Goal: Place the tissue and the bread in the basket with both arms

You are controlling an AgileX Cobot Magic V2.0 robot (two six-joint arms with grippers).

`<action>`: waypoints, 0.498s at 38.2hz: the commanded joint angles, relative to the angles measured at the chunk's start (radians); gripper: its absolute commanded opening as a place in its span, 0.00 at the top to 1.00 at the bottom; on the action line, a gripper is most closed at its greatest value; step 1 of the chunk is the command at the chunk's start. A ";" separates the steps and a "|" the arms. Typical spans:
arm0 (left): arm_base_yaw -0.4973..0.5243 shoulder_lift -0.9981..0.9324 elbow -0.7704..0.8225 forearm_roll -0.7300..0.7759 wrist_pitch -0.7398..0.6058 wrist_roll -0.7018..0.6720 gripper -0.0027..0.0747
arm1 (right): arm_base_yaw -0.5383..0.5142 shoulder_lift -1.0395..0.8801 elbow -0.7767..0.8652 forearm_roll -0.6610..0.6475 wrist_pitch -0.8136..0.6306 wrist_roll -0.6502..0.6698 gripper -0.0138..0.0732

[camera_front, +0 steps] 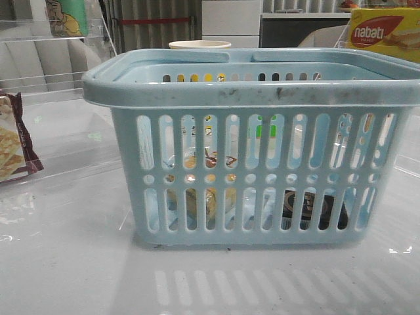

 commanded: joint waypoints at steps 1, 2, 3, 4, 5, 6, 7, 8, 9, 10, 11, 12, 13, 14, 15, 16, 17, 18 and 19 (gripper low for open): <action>-0.004 -0.018 -0.002 0.007 -0.114 -0.002 0.84 | 0.000 0.005 -0.026 0.006 -0.069 -0.010 0.78; -0.004 -0.018 -0.002 0.007 -0.116 -0.002 0.84 | 0.000 0.005 -0.026 0.006 -0.069 -0.010 0.78; -0.004 -0.018 -0.002 0.007 -0.116 -0.002 0.84 | 0.000 0.005 -0.026 0.006 -0.069 -0.010 0.78; -0.004 -0.018 -0.002 0.007 -0.116 -0.002 0.84 | 0.000 0.005 -0.026 0.006 -0.069 -0.010 0.78; -0.007 -0.018 -0.002 0.007 -0.116 -0.002 0.84 | 0.000 0.005 -0.026 0.006 -0.069 -0.010 0.78; -0.011 -0.018 -0.002 0.007 -0.116 -0.002 0.84 | 0.000 0.005 -0.026 0.006 -0.069 -0.010 0.78; -0.015 -0.018 -0.002 0.007 -0.114 -0.002 0.84 | 0.000 0.005 -0.026 0.006 -0.069 -0.010 0.78; -0.021 -0.018 -0.002 0.007 -0.114 -0.002 0.84 | 0.000 0.005 -0.026 0.006 -0.069 -0.010 0.78; -0.031 -0.018 -0.002 0.007 -0.112 -0.002 0.84 | 0.000 0.005 -0.026 0.006 -0.069 -0.010 0.78; -0.039 -0.018 -0.002 0.007 -0.112 -0.002 0.84 | 0.000 0.005 -0.026 0.006 -0.069 -0.010 0.78; -0.048 -0.018 -0.002 0.007 -0.112 -0.002 0.84 | 0.000 0.005 -0.026 0.006 -0.069 -0.010 0.78; -0.051 -0.018 -0.002 0.007 -0.112 -0.002 0.84 | 0.000 0.005 -0.026 0.006 -0.069 -0.010 0.78; -0.053 -0.018 -0.002 0.007 -0.112 -0.002 0.84 | 0.000 0.005 -0.026 0.006 -0.069 -0.010 0.78; -0.055 -0.018 -0.002 0.007 -0.112 -0.002 0.84 | 0.000 0.005 -0.026 0.006 -0.069 -0.010 0.78; -0.055 -0.018 -0.002 0.007 -0.112 -0.002 0.84 | 0.000 0.005 -0.026 0.006 -0.069 -0.010 0.78; -0.055 -0.018 -0.002 0.007 -0.112 -0.002 0.84 | 0.000 0.005 -0.026 0.006 -0.069 -0.010 0.78; -0.055 -0.018 -0.002 0.007 -0.112 -0.002 0.84 | 0.000 0.005 -0.026 0.006 -0.069 -0.010 0.78; -0.055 -0.018 -0.002 0.007 -0.112 -0.002 0.84 | 0.000 0.005 -0.026 0.006 -0.069 -0.010 0.78; -0.055 -0.018 -0.002 0.007 -0.112 -0.002 0.84 | 0.000 0.005 -0.026 0.006 -0.069 -0.010 0.78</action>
